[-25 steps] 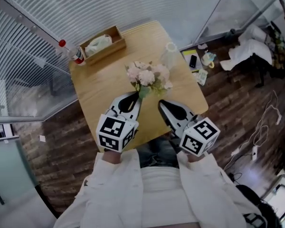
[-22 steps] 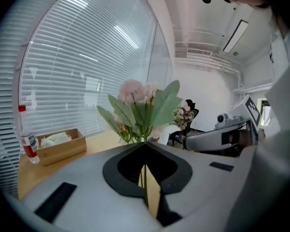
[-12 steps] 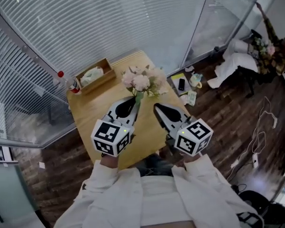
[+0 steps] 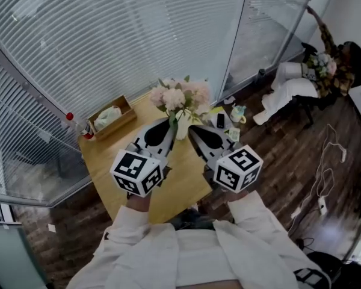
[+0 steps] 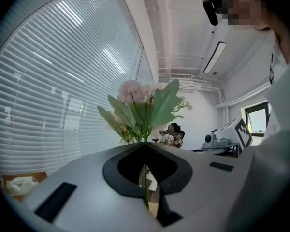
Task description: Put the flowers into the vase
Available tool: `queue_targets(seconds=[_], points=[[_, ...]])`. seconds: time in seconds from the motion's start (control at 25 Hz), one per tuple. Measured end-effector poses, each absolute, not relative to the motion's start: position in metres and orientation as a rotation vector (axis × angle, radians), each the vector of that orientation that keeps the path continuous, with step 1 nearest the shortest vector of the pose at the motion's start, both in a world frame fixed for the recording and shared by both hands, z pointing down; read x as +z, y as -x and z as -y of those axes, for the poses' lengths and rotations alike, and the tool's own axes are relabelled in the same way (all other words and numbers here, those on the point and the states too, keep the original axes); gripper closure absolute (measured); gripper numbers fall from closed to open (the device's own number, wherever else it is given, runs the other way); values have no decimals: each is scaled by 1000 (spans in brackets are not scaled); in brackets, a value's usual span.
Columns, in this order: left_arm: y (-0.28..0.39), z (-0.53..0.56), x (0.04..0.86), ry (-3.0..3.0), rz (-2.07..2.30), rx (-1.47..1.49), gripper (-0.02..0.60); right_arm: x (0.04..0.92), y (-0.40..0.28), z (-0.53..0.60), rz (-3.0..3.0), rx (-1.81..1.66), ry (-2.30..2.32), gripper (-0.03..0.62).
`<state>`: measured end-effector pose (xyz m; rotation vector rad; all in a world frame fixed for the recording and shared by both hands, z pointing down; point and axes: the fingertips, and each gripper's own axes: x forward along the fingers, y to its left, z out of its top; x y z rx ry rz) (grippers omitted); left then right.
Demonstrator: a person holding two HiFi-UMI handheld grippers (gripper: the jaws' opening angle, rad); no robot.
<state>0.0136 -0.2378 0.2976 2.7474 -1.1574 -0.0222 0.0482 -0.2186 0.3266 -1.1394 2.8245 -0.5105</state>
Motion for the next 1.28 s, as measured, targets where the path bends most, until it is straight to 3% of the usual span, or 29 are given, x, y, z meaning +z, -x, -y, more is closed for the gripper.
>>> queue_targets(seconds=[1.28], points=[[-19,353,247,-2859,947,-689,568,313,-45,355,-2856,-459,1109,580]])
